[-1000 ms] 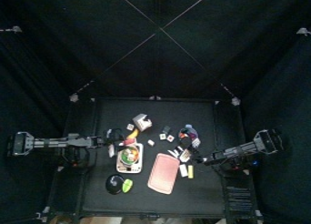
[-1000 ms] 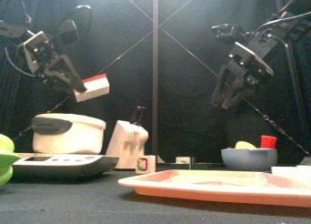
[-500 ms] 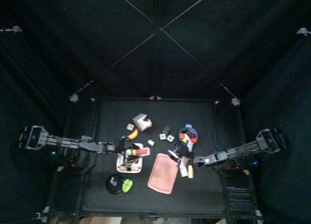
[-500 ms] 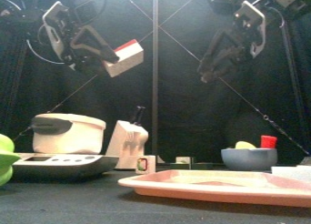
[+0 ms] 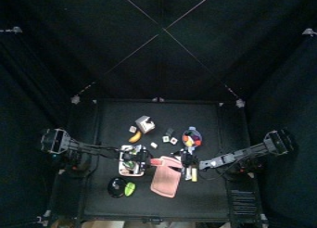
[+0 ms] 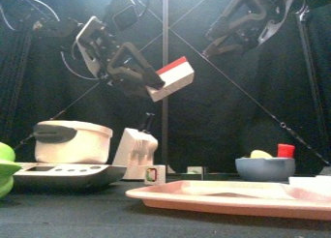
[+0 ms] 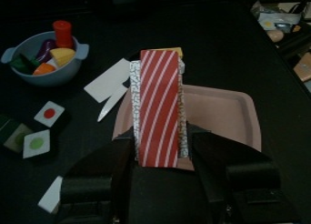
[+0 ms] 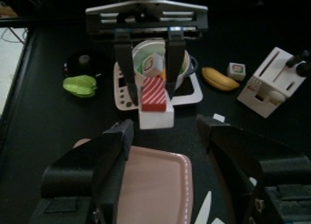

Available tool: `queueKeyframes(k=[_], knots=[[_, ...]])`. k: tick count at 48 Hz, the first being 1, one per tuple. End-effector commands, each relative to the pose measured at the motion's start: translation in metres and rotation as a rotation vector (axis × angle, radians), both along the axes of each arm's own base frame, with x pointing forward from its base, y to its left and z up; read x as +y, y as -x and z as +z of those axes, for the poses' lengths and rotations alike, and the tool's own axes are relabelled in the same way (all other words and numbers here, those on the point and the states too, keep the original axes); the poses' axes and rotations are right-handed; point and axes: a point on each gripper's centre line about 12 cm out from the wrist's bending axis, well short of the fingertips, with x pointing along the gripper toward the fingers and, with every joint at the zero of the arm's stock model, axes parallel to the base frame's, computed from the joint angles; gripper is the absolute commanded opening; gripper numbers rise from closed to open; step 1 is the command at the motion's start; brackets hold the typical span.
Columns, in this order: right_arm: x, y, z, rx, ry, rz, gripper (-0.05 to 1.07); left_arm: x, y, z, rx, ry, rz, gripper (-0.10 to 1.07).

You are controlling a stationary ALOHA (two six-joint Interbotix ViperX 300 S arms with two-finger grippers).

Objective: Separate salmon from rice

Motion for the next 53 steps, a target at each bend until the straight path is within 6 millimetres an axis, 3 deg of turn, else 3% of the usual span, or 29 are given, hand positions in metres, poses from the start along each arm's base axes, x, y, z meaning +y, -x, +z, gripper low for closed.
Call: queueKeyframes(k=[1,16,53], knots=[[0.002,-0.005,0.011,-0.030,-0.009,0.008,0.90,-0.001,-0.014,0.016,-0.056,0.006,-0.002,0.55],[0.002,-0.007,0.009,-0.020,-0.017,0.006,0.90,-0.003,-0.033,0.018,-0.073,-0.010,-0.010,0.55],[-0.013,-0.013,-0.004,0.025,-0.100,-0.064,0.90,-0.001,-0.040,0.022,-0.085,-0.008,-0.003,0.55]])
